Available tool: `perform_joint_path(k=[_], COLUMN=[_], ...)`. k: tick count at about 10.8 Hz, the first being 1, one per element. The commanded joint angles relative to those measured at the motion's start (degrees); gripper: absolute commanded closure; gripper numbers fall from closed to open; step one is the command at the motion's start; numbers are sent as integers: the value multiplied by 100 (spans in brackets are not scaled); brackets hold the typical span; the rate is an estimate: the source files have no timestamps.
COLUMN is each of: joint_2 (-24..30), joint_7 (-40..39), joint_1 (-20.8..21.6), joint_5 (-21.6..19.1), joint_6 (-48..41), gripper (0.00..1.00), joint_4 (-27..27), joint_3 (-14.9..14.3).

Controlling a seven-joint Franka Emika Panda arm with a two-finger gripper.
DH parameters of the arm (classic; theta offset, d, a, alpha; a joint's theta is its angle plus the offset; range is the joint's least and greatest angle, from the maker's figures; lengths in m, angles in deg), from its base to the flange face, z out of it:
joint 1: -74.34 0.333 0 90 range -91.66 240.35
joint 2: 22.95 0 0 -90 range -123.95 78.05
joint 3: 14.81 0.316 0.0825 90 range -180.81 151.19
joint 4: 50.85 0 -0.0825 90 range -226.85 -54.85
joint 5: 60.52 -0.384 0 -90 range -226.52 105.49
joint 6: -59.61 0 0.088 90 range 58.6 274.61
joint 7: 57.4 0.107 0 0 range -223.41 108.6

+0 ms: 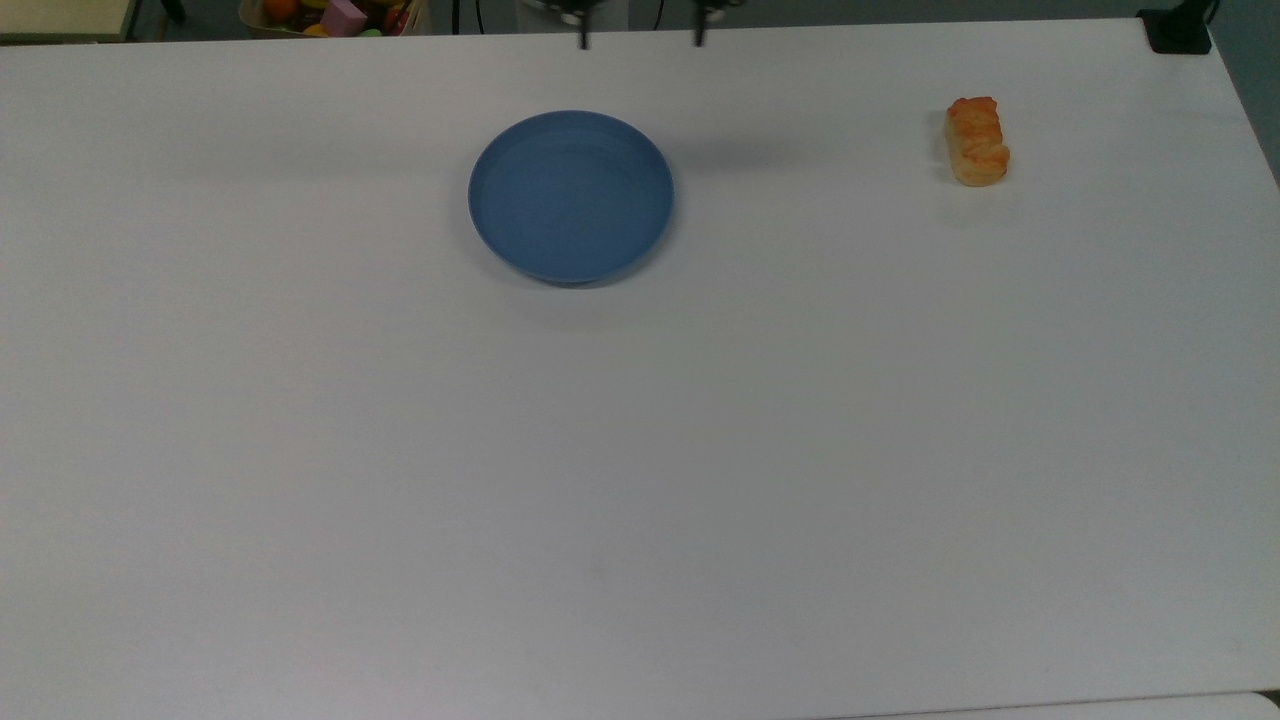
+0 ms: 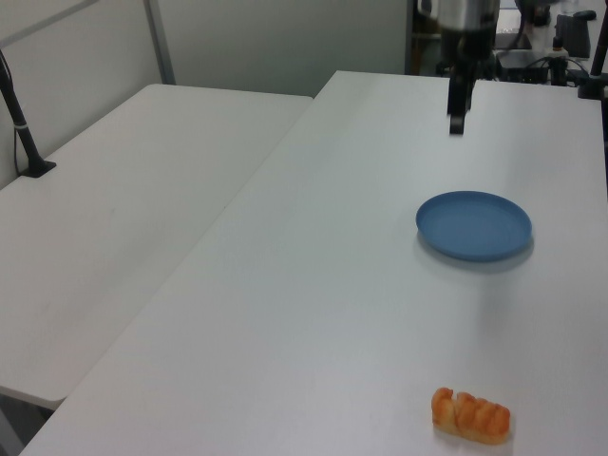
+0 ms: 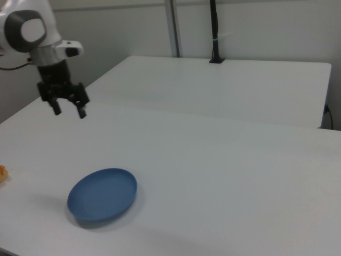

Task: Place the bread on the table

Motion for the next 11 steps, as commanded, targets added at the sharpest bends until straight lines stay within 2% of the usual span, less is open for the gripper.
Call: perform_joint_path(k=[1, 3, 5, 7, 11], joint_2=[169, 265, 354, 363, 328], joint_7=[-378, -396, -833, -950, -915], joint_1=[31, -670, -1049, -1488, -1490], joint_5=[-33, -24, 20, 20, 11], joint_6=[-191, -235, -367, -376, -394], gripper=[0, 0, 0, 0, 0], joint_4=[49, 40, 22, 40, 49], joint_3=[-763, -538, -370, -37, -27])
